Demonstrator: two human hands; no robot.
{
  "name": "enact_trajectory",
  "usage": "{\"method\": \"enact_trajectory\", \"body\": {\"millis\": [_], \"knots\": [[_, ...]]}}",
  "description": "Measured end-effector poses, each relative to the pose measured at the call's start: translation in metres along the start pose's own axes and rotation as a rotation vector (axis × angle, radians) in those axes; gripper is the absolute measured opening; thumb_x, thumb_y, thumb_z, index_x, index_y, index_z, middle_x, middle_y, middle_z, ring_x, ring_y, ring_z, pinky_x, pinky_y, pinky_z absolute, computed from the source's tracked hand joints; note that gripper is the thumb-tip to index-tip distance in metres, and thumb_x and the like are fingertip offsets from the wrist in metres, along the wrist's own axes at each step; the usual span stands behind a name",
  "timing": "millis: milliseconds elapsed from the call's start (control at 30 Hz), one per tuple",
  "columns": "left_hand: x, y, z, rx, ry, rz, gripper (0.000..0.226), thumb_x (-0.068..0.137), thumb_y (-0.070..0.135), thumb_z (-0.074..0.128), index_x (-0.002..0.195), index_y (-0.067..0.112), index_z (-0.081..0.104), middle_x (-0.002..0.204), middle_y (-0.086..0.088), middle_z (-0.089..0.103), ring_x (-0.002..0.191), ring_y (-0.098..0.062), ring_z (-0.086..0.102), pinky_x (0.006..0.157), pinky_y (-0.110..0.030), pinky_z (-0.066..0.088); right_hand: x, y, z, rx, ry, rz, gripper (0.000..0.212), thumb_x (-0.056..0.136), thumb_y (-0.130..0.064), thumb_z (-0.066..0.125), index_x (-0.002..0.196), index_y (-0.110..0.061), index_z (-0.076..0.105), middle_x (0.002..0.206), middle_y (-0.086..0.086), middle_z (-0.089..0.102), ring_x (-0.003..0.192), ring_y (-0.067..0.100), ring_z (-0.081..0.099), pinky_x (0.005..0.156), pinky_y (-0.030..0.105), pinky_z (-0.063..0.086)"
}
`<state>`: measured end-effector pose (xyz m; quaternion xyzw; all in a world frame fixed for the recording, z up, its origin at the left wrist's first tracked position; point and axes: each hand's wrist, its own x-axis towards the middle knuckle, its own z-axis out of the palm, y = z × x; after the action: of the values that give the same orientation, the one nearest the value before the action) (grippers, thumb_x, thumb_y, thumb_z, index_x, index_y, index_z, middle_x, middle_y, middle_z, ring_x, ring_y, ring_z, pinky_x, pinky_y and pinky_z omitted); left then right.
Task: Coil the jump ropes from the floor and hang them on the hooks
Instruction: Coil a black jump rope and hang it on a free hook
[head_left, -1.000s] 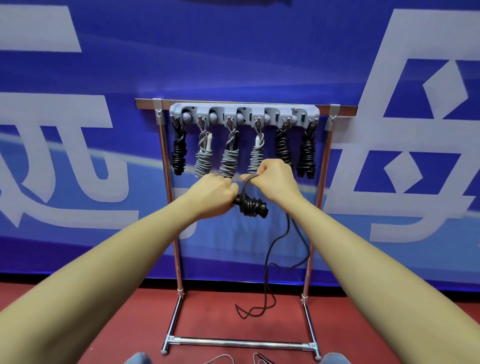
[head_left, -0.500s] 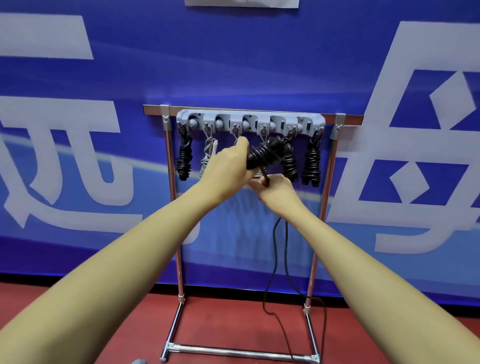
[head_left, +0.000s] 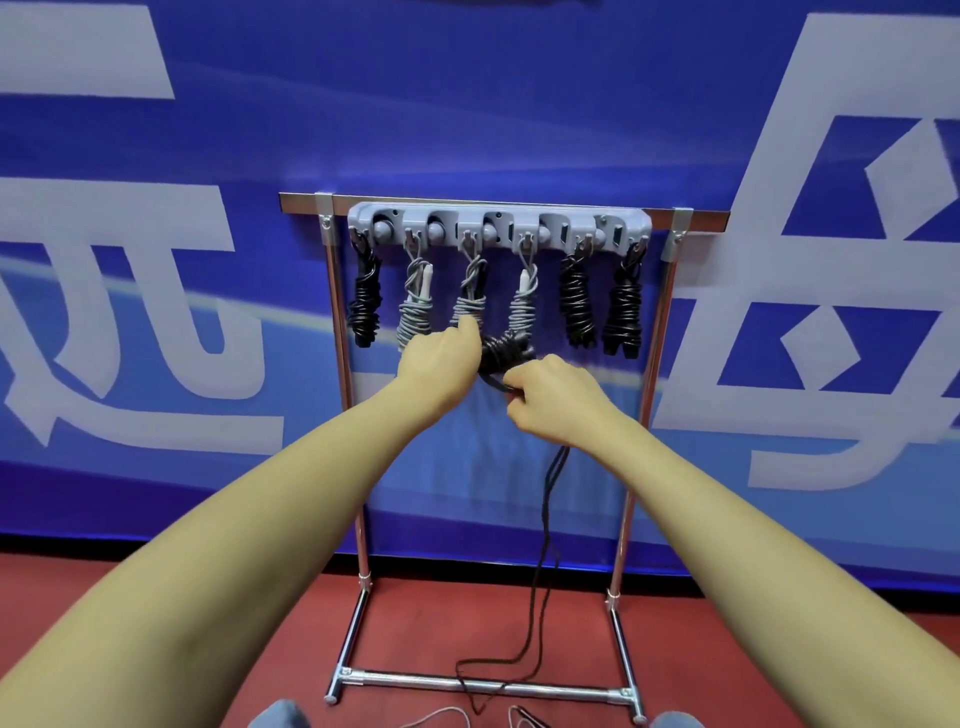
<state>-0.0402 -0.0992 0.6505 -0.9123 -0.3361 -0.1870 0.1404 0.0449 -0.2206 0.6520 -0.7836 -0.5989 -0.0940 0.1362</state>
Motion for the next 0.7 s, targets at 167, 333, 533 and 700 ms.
{"method": "enact_trajectory", "body": {"millis": [167, 333, 533, 700], "knots": [[-0.009, -0.004, 0.003, 0.228, -0.076, 0.188, 0.022, 0.090, 0.008, 0.047, 0.111, 0.003, 0.047, 0.106, -0.013, 0.064, 0.094, -0.033, 0.063, 0.063, -0.033, 0.035, 0.003, -0.002, 0.001, -0.222, 0.234, -0.063, 0.022, 0.093, -0.009, 0.041, 0.112, -0.013, 0.051, 0.109, 0.004, 0.055, 0.092, 0.033, 0.059, 0.055, 0.031, 0.026], [-0.005, -0.013, -0.009, 0.348, -0.043, 0.283, 0.016, 0.089, 0.014, 0.050, 0.103, 0.008, 0.056, 0.101, -0.008, 0.065, 0.091, -0.031, 0.062, 0.057, -0.030, 0.028, 0.010, 0.005, 0.015, 0.389, 0.216, 0.091, 0.021, 0.087, -0.005, 0.044, 0.084, -0.015, 0.062, 0.086, 0.000, 0.063, 0.081, 0.028, 0.058, 0.067, 0.043, 0.052], [-0.003, -0.021, -0.006, 0.365, 0.207, 0.461, 0.038, 0.028, 0.015, 0.086, 0.044, 0.016, 0.052, 0.043, 0.003, 0.046, 0.038, -0.018, 0.044, 0.048, -0.020, 0.016, 0.013, 0.012, 0.014, 0.538, 0.177, 0.167, 0.028, 0.092, -0.033, 0.059, 0.065, -0.026, 0.060, 0.069, -0.002, 0.068, 0.071, 0.018, 0.062, 0.067, 0.036, 0.053], [-0.014, -0.022, -0.009, 0.278, 0.312, 0.719, 0.028, 0.046, 0.006, 0.079, 0.051, 0.013, 0.052, 0.046, 0.001, 0.046, 0.041, -0.020, 0.043, 0.047, -0.021, 0.021, 0.018, 0.016, 0.015, 0.599, 0.191, 0.309, 0.033, 0.090, -0.032, 0.062, 0.061, -0.017, 0.056, 0.059, -0.006, 0.055, 0.064, 0.020, 0.051, 0.064, 0.034, 0.046]]}}
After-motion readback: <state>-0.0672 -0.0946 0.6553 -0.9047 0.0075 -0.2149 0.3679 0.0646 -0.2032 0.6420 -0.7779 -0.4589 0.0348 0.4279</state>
